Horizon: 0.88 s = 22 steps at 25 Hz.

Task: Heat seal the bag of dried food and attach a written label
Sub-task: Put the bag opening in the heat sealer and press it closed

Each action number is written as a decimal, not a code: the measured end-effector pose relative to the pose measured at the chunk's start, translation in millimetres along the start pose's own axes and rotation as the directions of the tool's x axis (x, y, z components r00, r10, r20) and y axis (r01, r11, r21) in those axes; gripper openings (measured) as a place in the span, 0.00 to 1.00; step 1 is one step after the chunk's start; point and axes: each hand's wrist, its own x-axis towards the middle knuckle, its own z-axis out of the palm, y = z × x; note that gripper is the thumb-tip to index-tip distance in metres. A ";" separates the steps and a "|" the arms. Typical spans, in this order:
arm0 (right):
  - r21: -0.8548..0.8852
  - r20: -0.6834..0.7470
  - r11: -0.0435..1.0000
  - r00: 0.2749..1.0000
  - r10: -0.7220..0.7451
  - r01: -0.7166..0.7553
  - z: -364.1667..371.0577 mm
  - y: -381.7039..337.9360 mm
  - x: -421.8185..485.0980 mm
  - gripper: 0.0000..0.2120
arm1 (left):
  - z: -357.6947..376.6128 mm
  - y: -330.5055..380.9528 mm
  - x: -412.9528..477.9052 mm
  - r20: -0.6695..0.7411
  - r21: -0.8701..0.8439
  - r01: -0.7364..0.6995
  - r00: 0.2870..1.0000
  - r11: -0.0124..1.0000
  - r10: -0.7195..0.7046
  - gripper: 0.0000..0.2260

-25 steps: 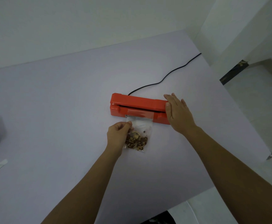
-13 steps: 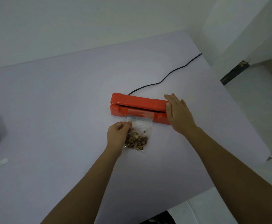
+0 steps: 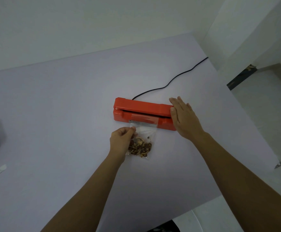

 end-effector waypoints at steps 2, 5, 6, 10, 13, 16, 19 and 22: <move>0.032 0.019 0.999 1.000 -0.003 0.002 -4.8 -2.3 -0.6 0.21 | -0.1 -0.1 0.9 -0.004 -0.001 0.002 1.000 1.000 -0.002 0.09; 0.120 0.032 0.992 0.999 -0.035 0.031 -17.8 -8.7 -1.2 0.25 | -1.5 0.0 2.5 -0.010 0.001 -0.001 1.000 1.000 0.001 0.09; 0.137 0.017 0.989 0.998 -0.057 0.054 -24.3 -11.6 -1.0 0.26 | -1.9 -0.1 2.5 -0.011 0.001 -0.003 1.000 1.000 0.003 0.09; 0.193 -0.077 0.971 0.988 -0.132 0.145 -54.3 -29.9 -1.0 0.26 | -2.5 -0.3 2.0 -0.002 -0.007 -0.001 1.000 1.000 0.001 0.08; 0.304 -0.177 0.923 0.966 -0.187 0.234 -72.7 -51.4 1.3 0.26 | -4.1 -0.1 2.5 -0.007 -0.007 0.004 1.000 1.000 -0.004 0.07; 0.418 -0.232 0.857 0.947 -0.220 0.301 -86.9 -80.4 11.5 0.27 | -4.9 -0.4 2.8 -0.002 -0.003 0.003 1.000 1.000 -0.003 0.08; 0.476 -0.231 0.810 0.937 -0.261 0.343 -92.4 -112.2 29.9 0.26 | -5.4 0.3 1.9 -0.003 -0.008 0.010 1.000 1.000 -0.010 0.08; 0.505 -0.169 0.779 0.927 -0.334 0.372 -95.1 -141.5 44.9 0.29 | -4.9 0.1 1.0 -0.006 0.011 0.014 1.000 1.000 -0.014 0.08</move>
